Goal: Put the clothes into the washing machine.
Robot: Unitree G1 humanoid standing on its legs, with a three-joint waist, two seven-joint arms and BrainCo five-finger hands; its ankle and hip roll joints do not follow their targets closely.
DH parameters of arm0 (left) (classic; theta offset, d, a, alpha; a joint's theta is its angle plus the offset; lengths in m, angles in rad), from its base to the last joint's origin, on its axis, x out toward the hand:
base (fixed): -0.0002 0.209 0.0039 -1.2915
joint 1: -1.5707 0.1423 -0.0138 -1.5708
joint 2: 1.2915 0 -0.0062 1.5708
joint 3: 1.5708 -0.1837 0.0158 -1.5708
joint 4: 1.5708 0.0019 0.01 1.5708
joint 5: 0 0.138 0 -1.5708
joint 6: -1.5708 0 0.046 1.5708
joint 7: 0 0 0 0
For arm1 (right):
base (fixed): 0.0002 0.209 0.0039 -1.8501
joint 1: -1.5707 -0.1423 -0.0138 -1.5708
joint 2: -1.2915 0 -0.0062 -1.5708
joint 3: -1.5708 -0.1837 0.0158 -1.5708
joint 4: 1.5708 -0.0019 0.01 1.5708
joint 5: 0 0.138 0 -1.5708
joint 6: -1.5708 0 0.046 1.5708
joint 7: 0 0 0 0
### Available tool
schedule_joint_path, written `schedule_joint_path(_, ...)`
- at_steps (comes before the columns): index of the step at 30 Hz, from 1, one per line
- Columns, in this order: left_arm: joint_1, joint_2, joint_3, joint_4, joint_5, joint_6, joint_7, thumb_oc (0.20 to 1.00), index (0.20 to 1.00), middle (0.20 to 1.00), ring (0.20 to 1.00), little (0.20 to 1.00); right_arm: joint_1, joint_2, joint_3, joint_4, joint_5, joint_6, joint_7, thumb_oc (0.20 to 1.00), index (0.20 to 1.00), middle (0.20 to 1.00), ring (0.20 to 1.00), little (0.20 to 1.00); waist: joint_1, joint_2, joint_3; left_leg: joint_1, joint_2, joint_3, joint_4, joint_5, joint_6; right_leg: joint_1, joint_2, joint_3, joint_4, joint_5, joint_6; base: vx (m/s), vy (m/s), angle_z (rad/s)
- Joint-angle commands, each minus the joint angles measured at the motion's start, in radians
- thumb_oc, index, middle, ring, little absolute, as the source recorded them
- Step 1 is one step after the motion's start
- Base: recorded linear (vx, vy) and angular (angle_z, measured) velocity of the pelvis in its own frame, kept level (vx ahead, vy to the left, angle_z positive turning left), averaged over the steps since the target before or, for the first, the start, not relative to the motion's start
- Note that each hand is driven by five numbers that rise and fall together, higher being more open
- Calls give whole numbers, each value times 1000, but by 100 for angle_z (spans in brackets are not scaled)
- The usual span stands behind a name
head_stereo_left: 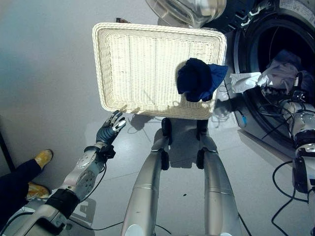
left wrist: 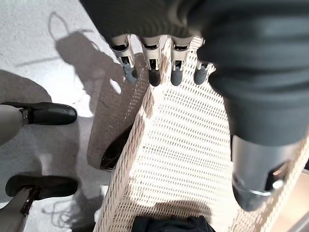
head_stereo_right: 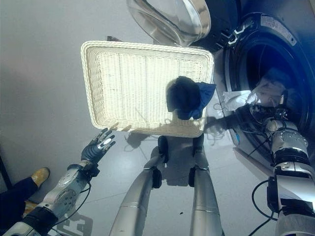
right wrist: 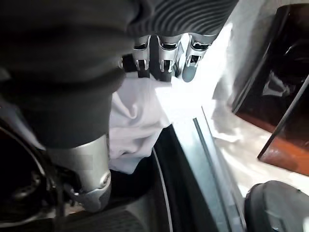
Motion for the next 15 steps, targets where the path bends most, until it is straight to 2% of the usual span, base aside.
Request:
schedule_joint_path(1,33,-44,60,27,17,-27,-26,1000,1000,1000,1000,1000,52,-137,30,-4,17,-78,114,1000,1000,1000,1000,1000,-8,70,-18,27,29,-23,-73,14,-96,3,45,-77,150,-179,3,0,0,0)
schedule_joint_path(2,34,-45,60,27,18,-27,-27,1000,1000,1000,1000,1000,53,-133,26,-9,17,-92,124,1000,1000,1000,1000,1000,-9,69,-18,28,29,-22,-75,14,-96,4,46,-77,148,-179,3,-24,56,-1)
schedule_joint_path(3,45,-55,57,30,18,-38,-27,1000,1000,1000,1000,1000,71,-95,-8,-66,17,-170,158,1000,1000,1000,1000,1000,-15,67,-18,36,29,-19,-85,15,-97,11,50,-72,136,-174,8,-24,60,-1)
schedule_joint_path(4,48,-59,55,31,19,-43,-28,1000,1000,1000,1000,1000,74,-86,-14,-83,17,-197,158,1000,1000,1000,1000,1000,-17,67,-18,37,28,-17,-88,16,-97,12,52,-71,133,-172,9,-32,103,-2)
schedule_joint_path(5,52,-71,51,31,22,-52,-25,1000,1000,1000,1000,1000,82,-53,-30,-137,17,-277,149,1000,1000,1000,1000,1000,-22,69,-18,38,28,-12,-92,17,-97,11,55,-65,126,-169,11,-20,76,-2)
schedule_joint_path(8,53,-78,49,32,23,-56,-23,1000,1000,1000,1000,1000,86,-35,-42,-158,17,-315,149,1000,1000,1000,1000,1000,-24,70,-18,39,28,-10,-95,17,-97,11,56,-63,123,-167,13,-17,70,-10)
schedule_joint_path(9,54,-106,48,44,29,-72,-23,1000,1000,1000,1000,1000,120,42,-92,-238,17,-392,121,1000,1000,1000,1000,1000,-33,76,-18,44,24,-4,-107,18,-96,12,61,-54,113,-165,18,-29,110,-13)
schedule_joint_path(10,54,-110,48,43,32,-73,-21,1000,1000,1000,1000,1000,128,55,-95,-252,17,-404,121,1000,1000,1000,1000,1000,-33,76,-18,45,24,-3,-109,19,-96,12,61,-52,113,-165,18,-43,162,-14)
schedule_joint_path(11,51,-128,48,44,41,-76,-13,1000,1000,1000,1000,1000,152,97,-103,-290,17,-446,101,1000,1000,1000,1000,1000,-37,80,-18,48,21,2,-113,20,-95,12,62,-47,112,-166,18,-22,76,-3)
schedule_joint_path(15,53,-156,46,50,52,-86,-10,1000,1000,1000,1000,1000,198,168,-107,-352,17,-511,94,1000,1000,1000,1000,1000,-42,88,-18,55,17,9,-126,26,-93,16,61,-39,102,-162,21,-23,90,-3)
